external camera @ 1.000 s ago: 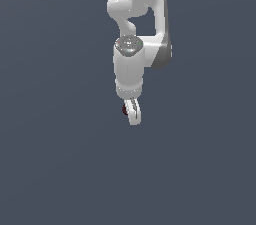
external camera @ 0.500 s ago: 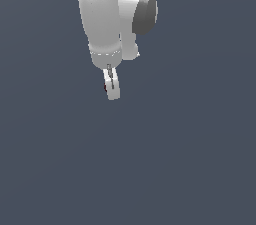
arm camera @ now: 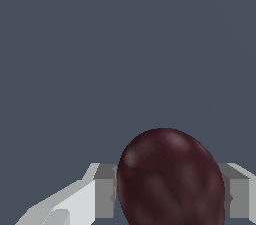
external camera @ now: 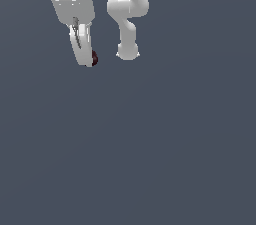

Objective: Pick up the object and move it to a goal position.

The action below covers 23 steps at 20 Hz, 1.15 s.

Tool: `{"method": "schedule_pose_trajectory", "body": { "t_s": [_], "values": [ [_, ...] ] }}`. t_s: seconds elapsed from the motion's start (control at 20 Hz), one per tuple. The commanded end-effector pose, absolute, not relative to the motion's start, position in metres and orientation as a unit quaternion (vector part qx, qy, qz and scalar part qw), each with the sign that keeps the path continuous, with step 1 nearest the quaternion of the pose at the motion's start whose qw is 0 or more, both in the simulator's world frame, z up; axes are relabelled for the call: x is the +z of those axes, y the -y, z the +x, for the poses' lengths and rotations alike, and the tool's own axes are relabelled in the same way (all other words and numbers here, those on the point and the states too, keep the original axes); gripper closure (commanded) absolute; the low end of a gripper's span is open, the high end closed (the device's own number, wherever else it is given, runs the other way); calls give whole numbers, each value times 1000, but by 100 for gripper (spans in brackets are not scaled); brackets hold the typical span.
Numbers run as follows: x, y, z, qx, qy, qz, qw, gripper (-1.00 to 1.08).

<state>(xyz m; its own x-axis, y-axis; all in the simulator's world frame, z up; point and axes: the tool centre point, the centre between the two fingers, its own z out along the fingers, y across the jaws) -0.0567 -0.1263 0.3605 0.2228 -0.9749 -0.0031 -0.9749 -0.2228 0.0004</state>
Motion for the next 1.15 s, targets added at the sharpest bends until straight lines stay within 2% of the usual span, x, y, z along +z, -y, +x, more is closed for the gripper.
{"method": "schedule_pose_trajectory", "body": {
  "t_s": [0.0,0.55,1.1],
  "values": [
    [387,142,-64,1,-623,-782,1,108],
    [468,191,-81,0,-622,-783,0,108],
    [489,204,-83,0,-622,-783,0,108]
  ]
}}
